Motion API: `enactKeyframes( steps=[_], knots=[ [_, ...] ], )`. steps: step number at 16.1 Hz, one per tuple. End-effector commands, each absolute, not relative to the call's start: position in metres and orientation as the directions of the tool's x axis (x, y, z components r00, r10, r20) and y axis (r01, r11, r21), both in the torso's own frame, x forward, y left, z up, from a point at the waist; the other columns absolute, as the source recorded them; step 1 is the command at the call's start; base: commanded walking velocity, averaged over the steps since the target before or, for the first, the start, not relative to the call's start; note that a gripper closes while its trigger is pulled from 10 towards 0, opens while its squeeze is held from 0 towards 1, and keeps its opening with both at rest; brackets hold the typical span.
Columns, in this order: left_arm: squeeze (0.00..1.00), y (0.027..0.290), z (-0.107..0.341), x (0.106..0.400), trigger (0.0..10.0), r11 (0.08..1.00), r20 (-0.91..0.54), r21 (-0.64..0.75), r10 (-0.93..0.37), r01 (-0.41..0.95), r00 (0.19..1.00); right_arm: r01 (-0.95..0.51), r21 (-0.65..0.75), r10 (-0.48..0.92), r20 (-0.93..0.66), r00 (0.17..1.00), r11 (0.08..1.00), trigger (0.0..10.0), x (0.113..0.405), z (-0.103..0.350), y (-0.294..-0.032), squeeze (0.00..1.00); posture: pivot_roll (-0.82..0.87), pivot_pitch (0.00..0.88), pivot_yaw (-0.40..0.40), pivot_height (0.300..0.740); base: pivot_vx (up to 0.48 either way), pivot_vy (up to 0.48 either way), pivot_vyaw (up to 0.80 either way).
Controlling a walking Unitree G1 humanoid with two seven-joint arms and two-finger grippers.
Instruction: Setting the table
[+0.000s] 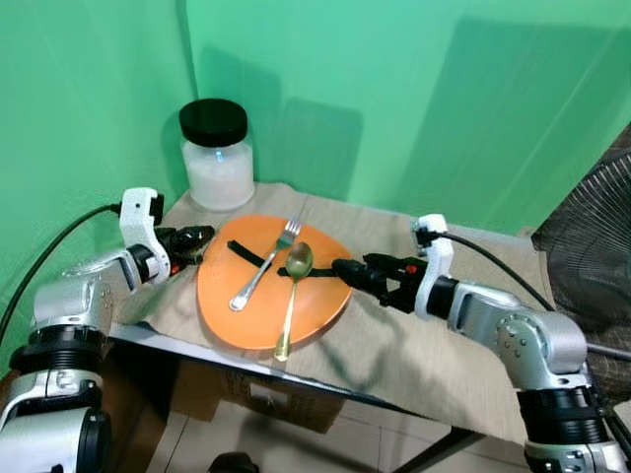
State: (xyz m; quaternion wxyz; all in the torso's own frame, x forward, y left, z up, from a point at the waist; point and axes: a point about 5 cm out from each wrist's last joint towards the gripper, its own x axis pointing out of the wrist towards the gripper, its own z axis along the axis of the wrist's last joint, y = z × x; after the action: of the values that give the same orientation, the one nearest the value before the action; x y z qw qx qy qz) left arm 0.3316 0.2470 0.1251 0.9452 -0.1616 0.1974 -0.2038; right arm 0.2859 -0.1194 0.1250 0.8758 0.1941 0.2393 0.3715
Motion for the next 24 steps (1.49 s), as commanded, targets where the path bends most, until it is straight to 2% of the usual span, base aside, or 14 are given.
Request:
enactKeyframes(
  steps=[1,6,11,12,13,14,16,19,20,21,22,24],
  knots=[
    [1.0,0.239,0.12,0.329,10.0,0.82,-0.273,-0.44,-0.511,0.366,0.815,-0.543,0.508,0.724,-0.281,0.629,0.669,10.0,0.29,0.125,-0.121,0.0,0.16,0.0,-0.079,0.74,0.0,0.0,0.0],
    [1.0,0.243,0.105,0.327,10.0,0.813,-0.296,-0.49,-0.494,0.314,0.817,-0.529,0.528,0.724,-0.281,0.63,0.664,10.0,0.291,0.121,-0.121,0.0,0.16,0.0,-0.077,0.74,0.0,0.0,0.0],
    [1.0,0.247,0.093,0.325,10.0,0.856,-0.376,-0.432,-0.458,0.284,0.805,-0.545,0.551,0.753,-0.268,0.601,0.631,10.0,0.291,0.121,-0.115,0.0,0.16,0.0,-0.079,0.74,0.0,0.0,0.0],
    [0.5,0.243,0.091,0.322,10.0,0.827,-0.384,-0.476,-0.503,0.3,0.774,-0.55,0.565,0.768,-0.273,0.579,0.615,10.0,0.29,0.12,-0.112,0.0,0.16,0.0,-0.079,0.74,0.0,0.0,0.0],
    [0.5,0.24,0.09,0.321,10.0,0.807,-0.381,-0.504,-0.528,0.308,0.759,-0.55,0.573,0.775,-0.274,0.57,0.608,10.0,0.289,0.12,-0.111,0.0,0.16,0.0,-0.08,0.74,0.0,0.0,0.0],
    [0.0,0.236,0.09,0.32,10.0,0.787,-0.377,-0.518,-0.561,0.335,0.737,-0.558,0.584,0.789,-0.27,0.552,0.59,10.0,0.289,0.121,-0.108,0.0,0.16,0.0,-0.078,0.74,0.0,0.0,0.0],
    [0.0,0.233,0.086,0.319,10.0,0.778,-0.397,-0.531,-0.579,0.336,0.713,-0.571,0.588,0.805,-0.274,0.526,0.574,10.0,0.286,0.121,-0.106,0.0,0.16,0.0,-0.079,0.74,0.0,0.0,0.0],
    [0.0,0.229,0.088,0.317,10.0,0.714,-0.354,-0.624,-0.619,0.316,0.701,-0.571,0.604,0.814,-0.259,0.519,0.556,10.0,0.286,0.123,-0.105,0.0,0.16,0.0,-0.076,0.74,0.0,0.0,0.0],
    [0.0,0.228,0.088,0.316,8.5,0.692,-0.335,-0.649,-0.633,0.317,0.698,-0.569,0.607,0.814,-0.257,0.52,0.555,10.0,0.286,0.123,-0.105,0.0,0.16,0.0,-0.076,0.74,0.0,0.0,0.0],
    [0.0,0.228,0.089,0.316,2.7,0.671,-0.314,-0.672,-0.642,0.313,0.7,-0.568,0.611,0.815,-0.254,0.52,0.552,10.0,0.286,0.123,-0.105,0.0,0.16,0.0,-0.077,0.74,0.0,0.0,0.0],
    [0.0,0.228,0.089,0.315,0.0,0.661,-0.302,-0.682,-0.644,0.313,0.703,-0.568,0.612,0.816,-0.252,0.52,0.55,10.0,0.286,0.123,-0.105,0.0,0.16,0.0,-0.078,0.74,0.0,0.0,0.0],
    [0.0,0.229,0.093,0.314,0.0,0.629,-0.248,-0.703,-0.653,0.331,0.715,-0.568,0.615,0.818,-0.249,0.518,0.547,10.0,0.285,0.124,-0.105,0.0,0.16,0.0,-0.079,0.74,0.0,0.0,0.0]
  ],
)
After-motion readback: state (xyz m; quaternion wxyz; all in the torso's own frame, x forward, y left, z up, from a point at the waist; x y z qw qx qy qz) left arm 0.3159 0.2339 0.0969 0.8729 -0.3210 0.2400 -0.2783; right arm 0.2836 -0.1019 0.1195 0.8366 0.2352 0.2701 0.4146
